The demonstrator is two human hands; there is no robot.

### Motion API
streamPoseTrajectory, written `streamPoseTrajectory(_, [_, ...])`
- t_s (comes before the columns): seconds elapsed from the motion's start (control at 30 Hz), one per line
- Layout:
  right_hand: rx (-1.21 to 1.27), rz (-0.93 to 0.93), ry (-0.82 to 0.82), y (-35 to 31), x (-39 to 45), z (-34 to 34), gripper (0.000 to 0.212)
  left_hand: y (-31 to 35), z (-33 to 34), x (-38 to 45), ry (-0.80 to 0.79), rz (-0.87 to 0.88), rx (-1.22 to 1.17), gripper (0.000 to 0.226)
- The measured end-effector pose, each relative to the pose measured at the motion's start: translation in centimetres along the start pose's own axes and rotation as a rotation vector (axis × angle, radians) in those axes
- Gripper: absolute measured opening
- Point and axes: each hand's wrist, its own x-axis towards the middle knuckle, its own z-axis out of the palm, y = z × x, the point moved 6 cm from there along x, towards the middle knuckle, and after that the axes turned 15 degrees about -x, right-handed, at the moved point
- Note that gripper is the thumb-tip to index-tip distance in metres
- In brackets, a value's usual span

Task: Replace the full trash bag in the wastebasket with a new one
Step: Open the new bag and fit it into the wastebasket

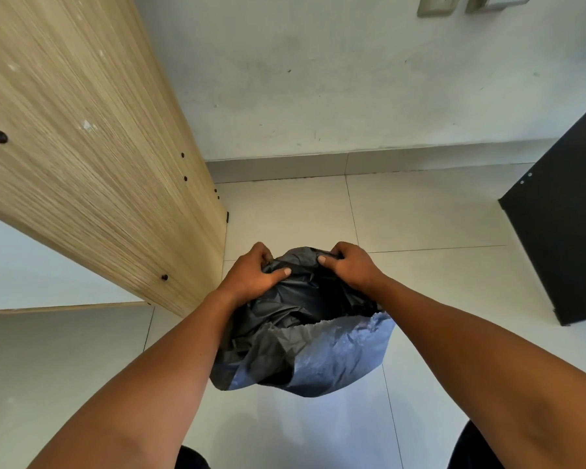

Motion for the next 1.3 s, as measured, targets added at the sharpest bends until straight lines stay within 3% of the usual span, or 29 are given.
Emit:
streamPoseTrajectory(0.1, [0.101,0.002,-0.017,0.0,-0.2,0.3,0.021,0.2,0.2,0.0,0.001,-0.04,-0.068,0.049])
streamPoseTrajectory(0.3, [0.014,0.01,-0.064,-0.4,0.0,0.1,0.03,-0.1,0.4,-0.2,0.037,-0.159,-0.154,0.082])
streamPoseTrajectory(0.43, [0.001,-0.015,-0.081,-0.8,0.1,0.2,0.019,0.8,0.5,0.0,0.03,-0.121,-0.107,0.06])
streamPoseTrajectory(0.53, [0.056,-0.011,-0.108,-1.0,0.0,0.5,0.013,1.5,1.3,0.0,-0.025,-0.088,-0.021,0.066])
streamPoseTrajectory(0.63, [0.034,-0.048,-0.156,-1.4,-0.2,0.6,0.008,1.1,1.7,-0.7,0.017,-0.087,-0.028,0.06])
streamPoseTrajectory(0.87, [-0.432,-0.135,0.128,-2.2,-1.2,-1.0,0.038,1.5,1.3,-1.9,0.129,-0.061,-0.047,0.064])
streamPoseTrajectory(1.07, [-0.322,-0.002,-0.01,-1.3,-1.5,-0.8,0.055,1.0,1.4,-2.9,0.145,-0.027,-0.022,0.063])
streamPoseTrajectory(1.23, [-0.308,-0.093,0.011,-1.5,-2.3,-0.2,0.056,0.2,1.5,-3.9,0.187,-0.014,0.037,0.063])
streamPoseTrajectory(1.3, [-0.358,-0.127,0.039,-1.4,-2.5,-0.2,0.055,0.7,1.7,-3.9,0.194,0.042,0.053,0.047])
